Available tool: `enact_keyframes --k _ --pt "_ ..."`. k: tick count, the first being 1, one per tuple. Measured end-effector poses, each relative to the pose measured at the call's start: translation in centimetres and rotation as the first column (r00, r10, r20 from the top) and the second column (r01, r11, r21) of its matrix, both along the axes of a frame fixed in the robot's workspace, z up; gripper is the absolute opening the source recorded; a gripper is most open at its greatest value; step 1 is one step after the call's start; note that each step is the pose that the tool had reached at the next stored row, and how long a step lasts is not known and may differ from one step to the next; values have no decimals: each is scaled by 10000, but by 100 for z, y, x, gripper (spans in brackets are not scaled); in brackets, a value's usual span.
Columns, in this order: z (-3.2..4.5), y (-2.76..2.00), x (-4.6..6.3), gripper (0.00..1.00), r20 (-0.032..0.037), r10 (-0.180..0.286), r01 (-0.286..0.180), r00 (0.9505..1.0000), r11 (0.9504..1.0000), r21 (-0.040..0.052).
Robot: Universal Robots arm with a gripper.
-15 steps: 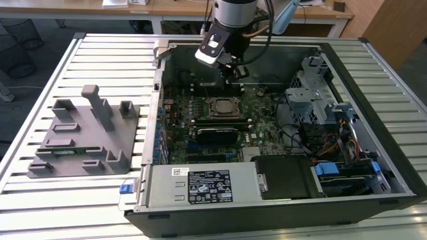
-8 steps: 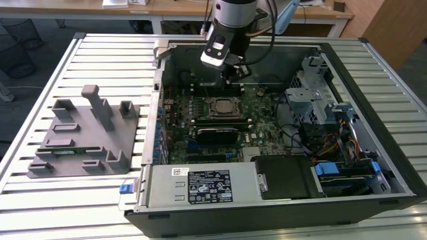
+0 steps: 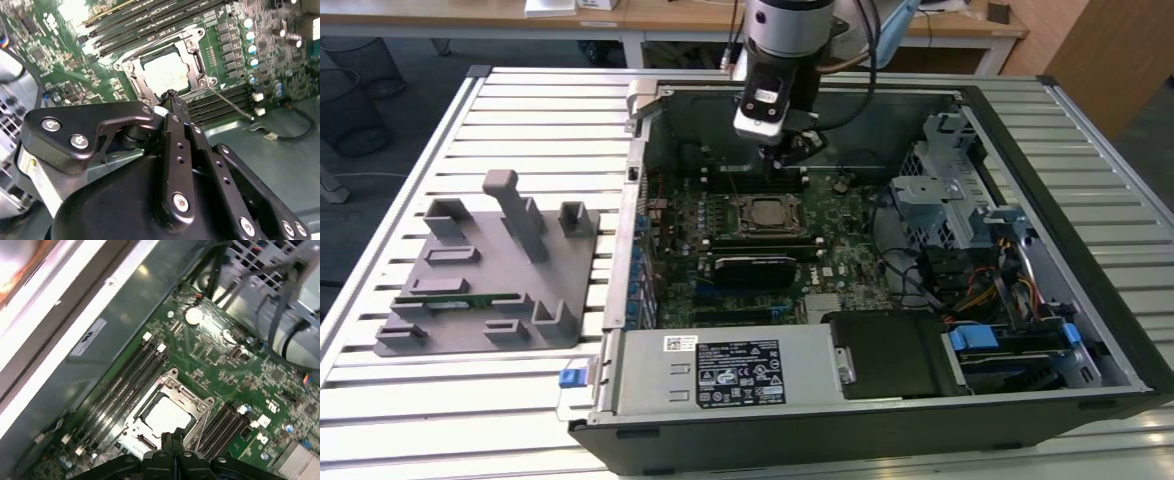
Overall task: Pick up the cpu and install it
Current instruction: 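Install the first cpu locking lever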
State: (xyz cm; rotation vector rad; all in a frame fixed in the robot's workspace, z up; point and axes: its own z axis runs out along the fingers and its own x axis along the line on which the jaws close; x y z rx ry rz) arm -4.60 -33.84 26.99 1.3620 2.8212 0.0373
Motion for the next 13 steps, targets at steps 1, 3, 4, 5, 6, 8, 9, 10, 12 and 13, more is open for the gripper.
enact_keyframes --k 1,3,4,5,6,8,9,10,12,13 --pt "-2 0 0 11 0 181 -181 9998 9998 0" --pt "-6 0 0 11 0 540 -540 9985 9985 -1" --pt "-7 0 0 11 0 719 -719 9974 9974 -1" --pt "-9 0 0 11 0 909 -909 9959 9959 -1" --pt "-11 0 0 11 0 1089 -1089 9941 9941 -1" --pt "-15 0 0 11 0 1446 -1446 9895 9895 -1" --pt "-17 0 0 11 0 1622 -1622 9868 9868 -1" --pt "-19 0 0 11 0 1800 -1800 9837 9837 -1" --pt "-22 0 0 11 0 2157 -2157 9765 9765 -1" --pt "-24 0 0 11 0 2344 -2344 9721 9721 -1"
